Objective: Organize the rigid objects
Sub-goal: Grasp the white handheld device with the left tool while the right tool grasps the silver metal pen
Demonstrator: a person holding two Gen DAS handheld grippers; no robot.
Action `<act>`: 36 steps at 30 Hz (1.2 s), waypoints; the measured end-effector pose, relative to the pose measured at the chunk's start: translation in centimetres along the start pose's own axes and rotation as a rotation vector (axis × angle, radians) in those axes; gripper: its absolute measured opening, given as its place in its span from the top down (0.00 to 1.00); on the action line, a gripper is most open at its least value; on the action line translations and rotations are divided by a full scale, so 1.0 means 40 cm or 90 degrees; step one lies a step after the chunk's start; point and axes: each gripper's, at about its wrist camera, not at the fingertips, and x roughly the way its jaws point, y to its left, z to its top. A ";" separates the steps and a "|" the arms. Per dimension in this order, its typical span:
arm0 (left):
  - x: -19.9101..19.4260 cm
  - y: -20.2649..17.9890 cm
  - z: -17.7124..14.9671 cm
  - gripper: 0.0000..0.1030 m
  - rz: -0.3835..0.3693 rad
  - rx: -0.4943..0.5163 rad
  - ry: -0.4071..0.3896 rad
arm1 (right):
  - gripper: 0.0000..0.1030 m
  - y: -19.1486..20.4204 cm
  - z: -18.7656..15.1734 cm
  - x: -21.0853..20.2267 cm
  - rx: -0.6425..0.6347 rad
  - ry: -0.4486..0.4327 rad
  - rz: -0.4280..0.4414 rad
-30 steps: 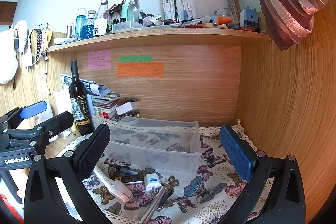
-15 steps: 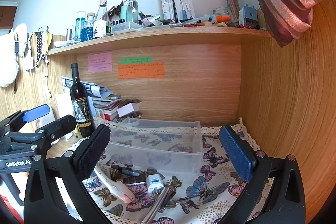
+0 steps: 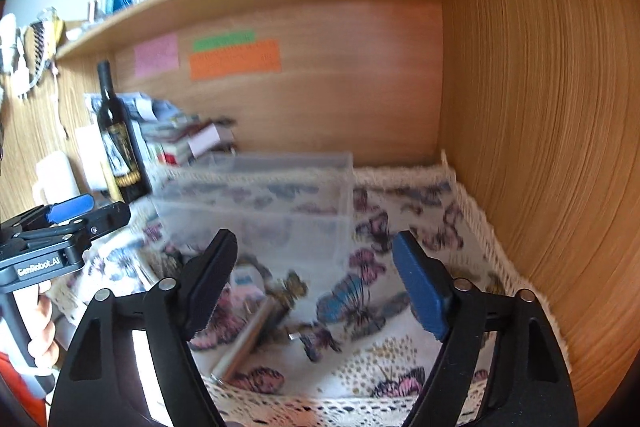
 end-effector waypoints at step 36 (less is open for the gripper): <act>0.038 0.102 -0.233 0.19 0.113 -0.007 0.136 | 0.70 0.110 -0.140 0.132 -0.033 0.215 0.144</act>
